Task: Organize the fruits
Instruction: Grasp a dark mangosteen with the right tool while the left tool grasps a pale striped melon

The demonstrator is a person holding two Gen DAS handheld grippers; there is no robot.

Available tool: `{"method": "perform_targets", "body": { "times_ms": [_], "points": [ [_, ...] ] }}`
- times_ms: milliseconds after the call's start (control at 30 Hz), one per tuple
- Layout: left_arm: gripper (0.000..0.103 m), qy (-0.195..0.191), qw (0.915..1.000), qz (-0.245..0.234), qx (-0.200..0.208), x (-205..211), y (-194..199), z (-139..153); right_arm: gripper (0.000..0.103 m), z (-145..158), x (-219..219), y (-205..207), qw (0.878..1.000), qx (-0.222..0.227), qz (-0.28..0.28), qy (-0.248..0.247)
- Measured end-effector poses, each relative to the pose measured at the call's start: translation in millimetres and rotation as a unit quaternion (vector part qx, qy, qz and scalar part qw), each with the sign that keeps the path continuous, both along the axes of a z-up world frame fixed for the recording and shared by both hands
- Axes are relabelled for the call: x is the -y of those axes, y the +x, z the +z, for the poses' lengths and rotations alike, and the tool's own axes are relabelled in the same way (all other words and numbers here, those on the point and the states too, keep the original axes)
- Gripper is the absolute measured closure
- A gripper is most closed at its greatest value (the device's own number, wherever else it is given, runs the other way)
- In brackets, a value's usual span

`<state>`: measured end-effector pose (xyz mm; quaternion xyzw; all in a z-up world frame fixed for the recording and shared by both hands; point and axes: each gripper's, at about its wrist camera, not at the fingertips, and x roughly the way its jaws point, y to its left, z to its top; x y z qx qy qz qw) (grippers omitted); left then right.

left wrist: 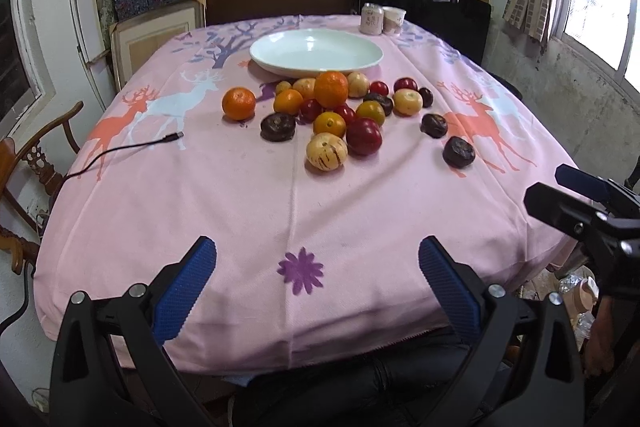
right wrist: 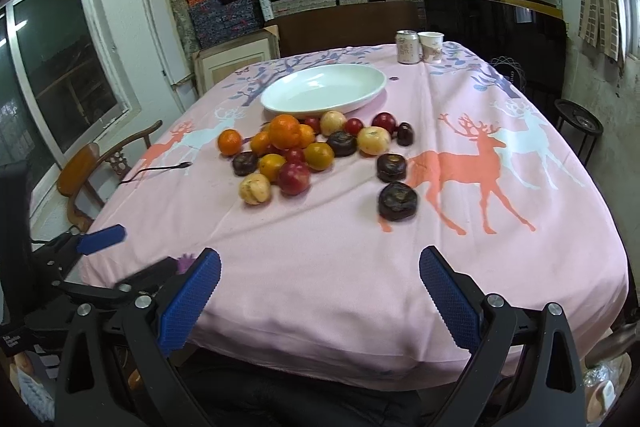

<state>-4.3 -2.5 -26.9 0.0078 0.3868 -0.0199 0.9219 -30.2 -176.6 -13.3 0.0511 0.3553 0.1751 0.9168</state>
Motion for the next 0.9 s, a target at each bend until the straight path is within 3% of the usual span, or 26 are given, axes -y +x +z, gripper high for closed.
{"method": "perform_targets", "body": {
  "times_ms": [167, 233, 300, 500, 633, 800, 900],
  "points": [
    [0.004, -0.036, 0.9971, 0.020, 0.064, -27, 3, -9, 0.003, -17, 22, 3, 0.999, 0.009, -0.013, 0.030],
    [0.004, -0.079, 0.9953, 0.008, 0.055, -44, 14, -10, 0.003, -24, 29, 2, 0.999, 0.015, 0.002, 0.051],
    [0.004, -0.093, 0.9949, 0.005, 0.038, -52, 27, -13, 0.003, -26, 34, 3, 0.999, 0.022, -0.004, 0.050],
    [0.004, -0.052, 0.9980, -0.035, 0.012, -35, 74, -21, 0.003, -37, 48, 15, 0.998, -0.006, -0.038, 0.048],
    [0.004, -0.018, 0.9978, -0.064, -0.004, -15, 98, -30, 0.003, -52, 61, 27, 0.994, -0.041, -0.029, 0.097],
    [0.004, 0.004, 0.9965, -0.078, -0.033, -6, 132, -39, 0.003, -55, 76, 15, 0.986, 0.006, -0.041, 0.164],
    [0.004, -0.002, 0.9947, -0.091, -0.048, -1, 149, -44, 0.003, -59, 82, 21, 0.982, 0.002, -0.037, 0.187]
  ]
}}
